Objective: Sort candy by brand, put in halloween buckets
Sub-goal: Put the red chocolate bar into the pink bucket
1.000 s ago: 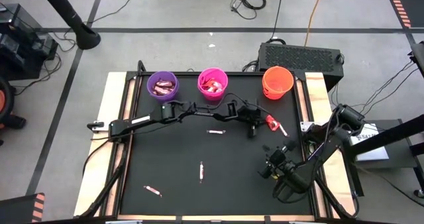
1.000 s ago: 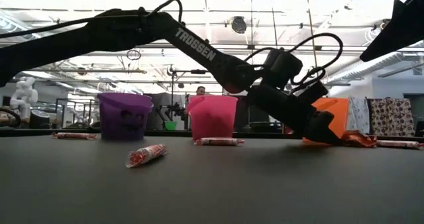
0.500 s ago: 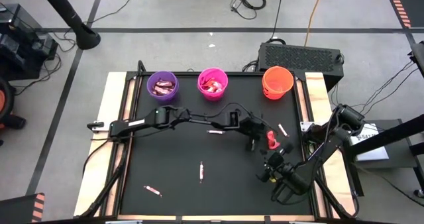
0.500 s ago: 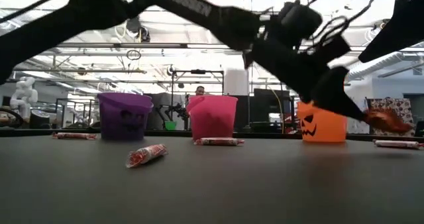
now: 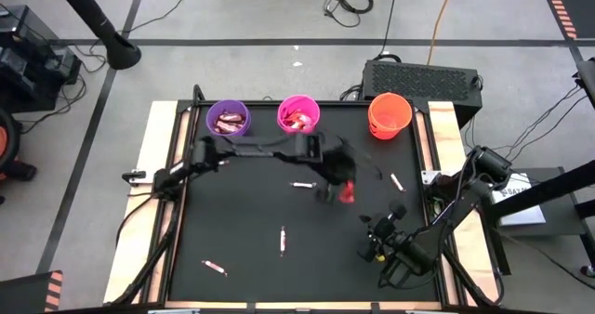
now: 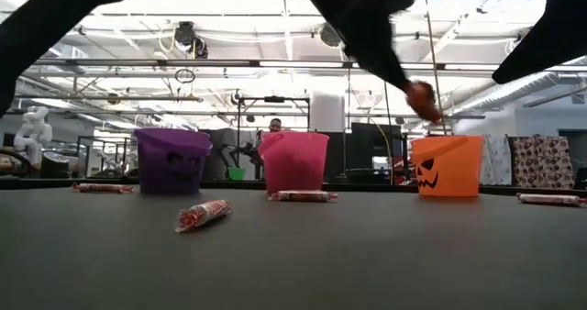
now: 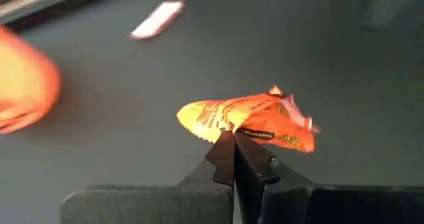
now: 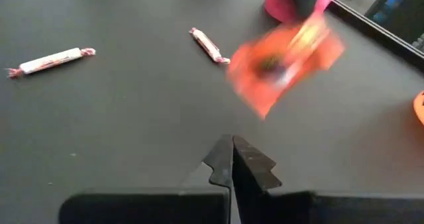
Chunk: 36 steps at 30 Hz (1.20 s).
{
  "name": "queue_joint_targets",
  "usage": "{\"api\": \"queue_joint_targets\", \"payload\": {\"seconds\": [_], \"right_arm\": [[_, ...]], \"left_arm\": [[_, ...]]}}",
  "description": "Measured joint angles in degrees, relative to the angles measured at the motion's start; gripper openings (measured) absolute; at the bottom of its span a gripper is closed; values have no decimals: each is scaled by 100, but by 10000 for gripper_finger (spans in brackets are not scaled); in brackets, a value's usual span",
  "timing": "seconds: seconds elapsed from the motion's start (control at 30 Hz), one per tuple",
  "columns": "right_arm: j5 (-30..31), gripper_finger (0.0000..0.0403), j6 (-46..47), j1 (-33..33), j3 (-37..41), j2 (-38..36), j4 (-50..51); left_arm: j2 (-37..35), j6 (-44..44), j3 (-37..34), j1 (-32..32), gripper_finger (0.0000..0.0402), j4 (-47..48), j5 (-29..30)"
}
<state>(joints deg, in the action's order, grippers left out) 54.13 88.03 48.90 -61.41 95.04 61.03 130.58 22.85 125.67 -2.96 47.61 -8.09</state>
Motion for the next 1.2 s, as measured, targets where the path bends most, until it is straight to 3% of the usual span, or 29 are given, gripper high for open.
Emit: {"api": "queue_joint_targets", "payload": {"seconds": [0.13, 0.3, 0.43, 0.7, 1.2], "right_arm": [[-5, 0, -134, -2, 0, 0, -116], [-26, 0, -268, -13, 2, 0, -69], [-19, 0, -493, -42, 0, 0, -20], [-22, 0, -540, -97, 0, 0, 163], [-42, 0, -544, -122, 0, 0, 313]], "left_arm": [[-501, -217, 2, -511, 0, 572, 351], [-861, -577, 2, -1264, 0, 960, 365], [-902, -782, 6, -1773, 0, 1256, 504], [-755, -1199, -46, -2538, 0, 1662, 1393], [-756, -1104, -323, -2601, 31, 1820, 1577]]}}
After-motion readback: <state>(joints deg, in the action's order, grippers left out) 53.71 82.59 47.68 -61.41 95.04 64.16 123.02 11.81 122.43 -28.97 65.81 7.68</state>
